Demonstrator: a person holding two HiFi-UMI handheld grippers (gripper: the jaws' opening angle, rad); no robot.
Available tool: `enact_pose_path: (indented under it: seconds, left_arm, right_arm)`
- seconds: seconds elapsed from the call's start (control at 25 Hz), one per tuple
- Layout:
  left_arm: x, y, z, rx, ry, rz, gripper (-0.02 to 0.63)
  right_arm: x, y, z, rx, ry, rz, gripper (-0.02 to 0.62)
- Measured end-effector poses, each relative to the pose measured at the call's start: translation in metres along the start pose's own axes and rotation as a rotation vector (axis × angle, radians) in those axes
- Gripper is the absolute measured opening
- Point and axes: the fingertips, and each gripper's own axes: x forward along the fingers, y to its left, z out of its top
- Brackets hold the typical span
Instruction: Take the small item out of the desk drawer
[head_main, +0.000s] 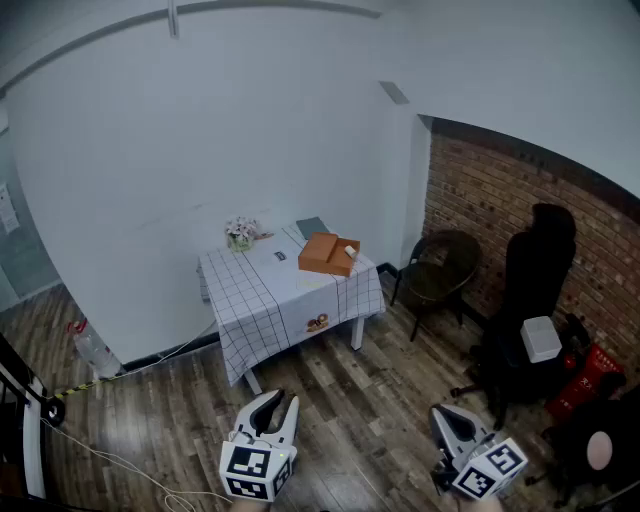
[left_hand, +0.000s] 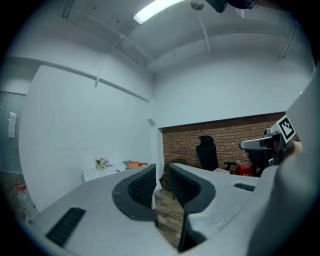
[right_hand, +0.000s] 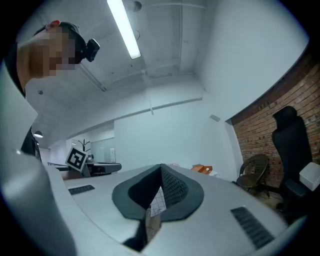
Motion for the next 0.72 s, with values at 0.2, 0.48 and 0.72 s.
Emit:
enact_pose_path:
  seconds: [0.2, 0.48, 0.72]
  left_arm:
    - [0.0, 0.011, -0.007, 0.0, 0.027, 0.002, 0.082]
    - [0.009, 0.003, -0.01, -0.012, 0.052, -0.017, 0.081]
    - [0.014, 0.007, -0.019, -0.029, 0.067, -0.029, 0.081]
  right_arm:
    - [0.0, -0.004, 0.001, 0.005, -0.007, -0.011, -0.003]
    - [0.001, -0.013, -0.008, 0.031, 0.005, 0.001, -0.003]
    - [0.021, -0.009, -0.009, 0.031, 0.01, 0.017, -0.003]
